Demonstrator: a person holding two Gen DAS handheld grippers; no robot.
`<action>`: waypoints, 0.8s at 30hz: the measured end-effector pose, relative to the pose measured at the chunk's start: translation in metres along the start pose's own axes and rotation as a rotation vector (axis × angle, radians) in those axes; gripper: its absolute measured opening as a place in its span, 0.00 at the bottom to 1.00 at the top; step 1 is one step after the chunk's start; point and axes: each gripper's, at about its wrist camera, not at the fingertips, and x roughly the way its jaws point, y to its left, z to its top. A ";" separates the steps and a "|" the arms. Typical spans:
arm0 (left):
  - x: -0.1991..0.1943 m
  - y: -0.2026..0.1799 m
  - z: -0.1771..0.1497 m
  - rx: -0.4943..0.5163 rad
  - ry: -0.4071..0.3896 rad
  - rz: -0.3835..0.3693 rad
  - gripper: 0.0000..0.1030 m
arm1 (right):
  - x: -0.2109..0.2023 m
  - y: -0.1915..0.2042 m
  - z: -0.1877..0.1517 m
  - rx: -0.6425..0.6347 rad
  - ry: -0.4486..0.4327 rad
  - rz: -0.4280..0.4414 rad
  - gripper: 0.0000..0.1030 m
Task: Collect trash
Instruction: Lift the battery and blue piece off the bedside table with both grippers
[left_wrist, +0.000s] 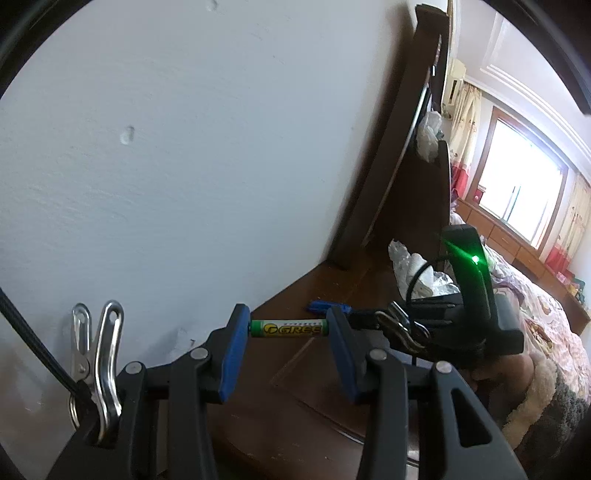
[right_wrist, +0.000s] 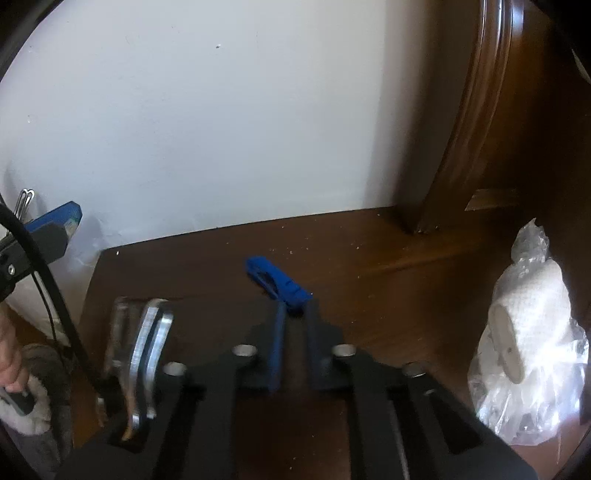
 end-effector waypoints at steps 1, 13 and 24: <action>0.001 -0.002 0.000 0.002 0.002 -0.002 0.44 | -0.001 0.000 0.000 0.006 0.001 0.001 0.01; -0.007 0.008 -0.002 -0.017 0.004 -0.012 0.44 | -0.017 0.008 0.004 -0.078 -0.097 -0.025 0.21; -0.001 0.016 0.001 -0.045 0.018 -0.014 0.44 | 0.015 0.018 0.029 -0.244 0.011 0.045 0.16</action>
